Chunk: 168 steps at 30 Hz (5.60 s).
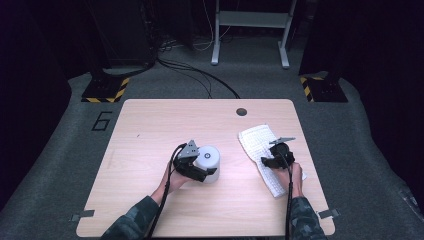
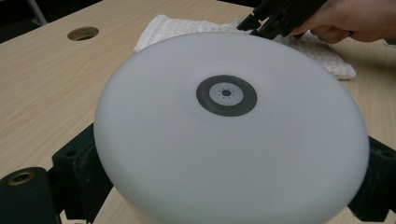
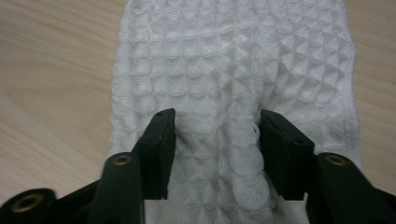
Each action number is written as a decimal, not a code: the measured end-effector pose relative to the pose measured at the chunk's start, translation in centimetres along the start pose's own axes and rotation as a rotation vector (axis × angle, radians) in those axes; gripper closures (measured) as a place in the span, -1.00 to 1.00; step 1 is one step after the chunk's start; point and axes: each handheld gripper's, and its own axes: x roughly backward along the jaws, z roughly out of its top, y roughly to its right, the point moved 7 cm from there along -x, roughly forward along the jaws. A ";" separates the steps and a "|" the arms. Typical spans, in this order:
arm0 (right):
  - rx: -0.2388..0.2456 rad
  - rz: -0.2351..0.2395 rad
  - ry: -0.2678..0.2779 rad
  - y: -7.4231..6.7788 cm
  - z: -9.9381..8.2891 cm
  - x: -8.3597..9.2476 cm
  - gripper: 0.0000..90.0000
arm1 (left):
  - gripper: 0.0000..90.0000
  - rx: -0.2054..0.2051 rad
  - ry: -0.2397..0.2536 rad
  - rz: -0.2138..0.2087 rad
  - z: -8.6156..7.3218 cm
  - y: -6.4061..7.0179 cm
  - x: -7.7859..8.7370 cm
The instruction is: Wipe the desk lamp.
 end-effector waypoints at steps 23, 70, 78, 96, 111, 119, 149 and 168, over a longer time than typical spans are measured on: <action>0.076 0.031 0.221 -1.9 1.8 6.4 0.87 | -0.81 -0.001 -0.001 0.000 0.0 0.0 0.0; 0.453 0.331 0.293 -13.6 6.8 10.7 0.87 | -0.81 -0.005 -0.006 0.000 0.0 0.0 0.0; 0.462 0.417 0.286 -16.0 8.0 8.8 0.87 | -0.80 -0.004 -0.007 -0.001 0.0 0.0 0.0; 0.453 0.483 0.232 -18.6 9.4 6.5 0.89 | -0.80 0.002 -0.005 -0.001 0.0 0.0 0.0; 0.494 0.508 0.227 -20.4 9.8 5.9 0.89 | -0.80 -0.008 0.005 0.013 0.1 -0.1 -0.1; 0.519 0.524 0.243 -20.7 9.9 5.8 0.89 | -0.81 -0.006 0.005 0.012 0.1 -0.1 -0.1; 0.538 0.498 0.238 -19.5 9.5 6.1 0.89 | -0.80 -0.005 0.004 0.007 0.0 0.0 0.0; 0.471 0.468 0.258 -17.1 9.1 6.7 0.89 | -0.80 0.002 0.005 0.000 0.0 0.0 0.0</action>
